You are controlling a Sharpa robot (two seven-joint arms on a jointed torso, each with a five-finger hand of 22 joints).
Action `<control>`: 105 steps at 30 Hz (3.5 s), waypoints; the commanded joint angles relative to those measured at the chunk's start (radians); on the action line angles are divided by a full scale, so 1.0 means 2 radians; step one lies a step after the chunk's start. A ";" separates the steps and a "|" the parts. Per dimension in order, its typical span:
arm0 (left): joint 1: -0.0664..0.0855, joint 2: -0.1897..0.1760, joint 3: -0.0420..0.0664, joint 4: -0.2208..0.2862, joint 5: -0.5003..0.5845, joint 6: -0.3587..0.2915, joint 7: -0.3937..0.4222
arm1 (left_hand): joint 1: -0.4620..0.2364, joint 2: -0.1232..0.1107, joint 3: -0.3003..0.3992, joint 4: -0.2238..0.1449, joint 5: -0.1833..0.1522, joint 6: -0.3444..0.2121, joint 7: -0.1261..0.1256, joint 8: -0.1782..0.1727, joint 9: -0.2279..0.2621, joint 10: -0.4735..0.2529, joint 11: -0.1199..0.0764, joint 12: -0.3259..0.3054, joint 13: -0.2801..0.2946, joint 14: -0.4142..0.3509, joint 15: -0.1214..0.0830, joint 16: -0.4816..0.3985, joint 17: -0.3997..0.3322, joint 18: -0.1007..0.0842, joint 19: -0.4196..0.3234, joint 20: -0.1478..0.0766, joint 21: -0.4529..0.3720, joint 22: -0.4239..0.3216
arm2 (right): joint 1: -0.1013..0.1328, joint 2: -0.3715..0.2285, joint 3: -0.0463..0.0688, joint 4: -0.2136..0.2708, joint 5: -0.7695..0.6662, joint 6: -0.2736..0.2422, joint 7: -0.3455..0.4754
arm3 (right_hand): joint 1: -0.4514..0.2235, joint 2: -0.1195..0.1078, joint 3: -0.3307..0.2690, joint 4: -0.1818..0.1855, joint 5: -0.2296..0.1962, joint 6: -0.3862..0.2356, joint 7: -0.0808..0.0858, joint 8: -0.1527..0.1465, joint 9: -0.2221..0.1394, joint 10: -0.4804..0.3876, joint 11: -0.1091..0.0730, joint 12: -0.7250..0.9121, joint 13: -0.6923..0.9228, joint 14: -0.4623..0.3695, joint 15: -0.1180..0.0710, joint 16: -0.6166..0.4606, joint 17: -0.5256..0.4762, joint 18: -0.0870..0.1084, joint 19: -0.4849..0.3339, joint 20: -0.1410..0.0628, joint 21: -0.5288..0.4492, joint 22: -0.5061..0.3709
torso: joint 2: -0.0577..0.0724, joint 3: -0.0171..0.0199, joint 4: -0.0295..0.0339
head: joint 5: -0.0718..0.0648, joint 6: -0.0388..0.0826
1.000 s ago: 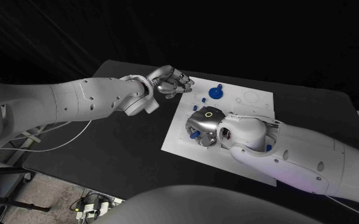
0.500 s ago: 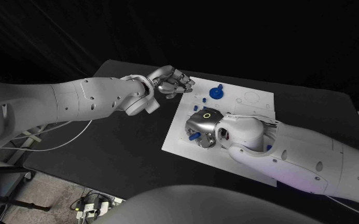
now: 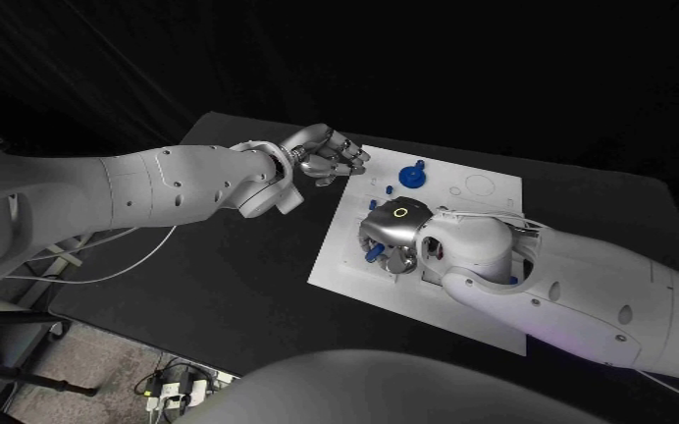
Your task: Assemble the parts on the task board
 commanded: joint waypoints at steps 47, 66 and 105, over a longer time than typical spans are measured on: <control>-0.009 0.004 0.000 -0.004 0.000 0.013 -0.006 | -0.002 0.012 -0.001 0.001 0.002 -0.001 0.004 -0.002 -0.001 0.004 0.001 0.004 0.000 -0.006 0.003 -0.002 -0.005 0.011 -0.006 0.002 -0.010 0.054 | -0.007 0.003 0.000 -0.016 0.006 -0.022 0.009 | -0.018 0.008 -0.009 -0.013 -0.009 0.027 -0.016 -0.004 -0.001 -0.005 -0.011 0.044 0.052 0.005 -0.011 0.000 0.001 0.001 0.005 -0.010 0.003 0.064 | 0.000 0.0003 -0.0003 | 0.000 0.000; -0.009 0.006 0.000 -0.005 0.000 0.016 -0.006 | -0.001 0.012 -0.001 0.001 0.002 -0.001 0.004 -0.002 -0.001 0.003 0.001 0.004 0.000 -0.006 0.003 -0.002 -0.006 0.011 -0.006 0.002 -0.011 0.054 | -0.012 0.008 0.000 -0.023 -0.012 -0.018 0.008 | -0.015 0.008 -0.008 -0.016 -0.010 0.021 -0.016 -0.006 0.001 -0.010 -0.009 0.042 0.053 0.004 -0.010 0.000 0.000 0.001 0.004 -0.009 0.002 0.064 | 0.000 0.0002 -0.0005 | 0.001 0.000; -0.010 0.007 0.000 -0.006 0.000 0.022 -0.010 | -0.001 0.012 -0.001 0.001 0.002 -0.001 0.004 -0.002 -0.001 0.003 0.001 0.004 0.000 -0.006 0.003 -0.002 -0.006 0.011 -0.006 0.002 -0.011 0.054 | -0.017 0.007 0.000 -0.021 -0.028 -0.005 0.002 | -0.012 0.008 -0.007 -0.024 -0.020 -0.015 -0.020 -0.013 0.006 -0.024 -0.004 0.036 0.056 -0.005 -0.007 -0.007 -0.010 0.003 -0.003 -0.007 -0.010 0.061 | 0.000 0.0002 -0.0006 | -0.001 0.000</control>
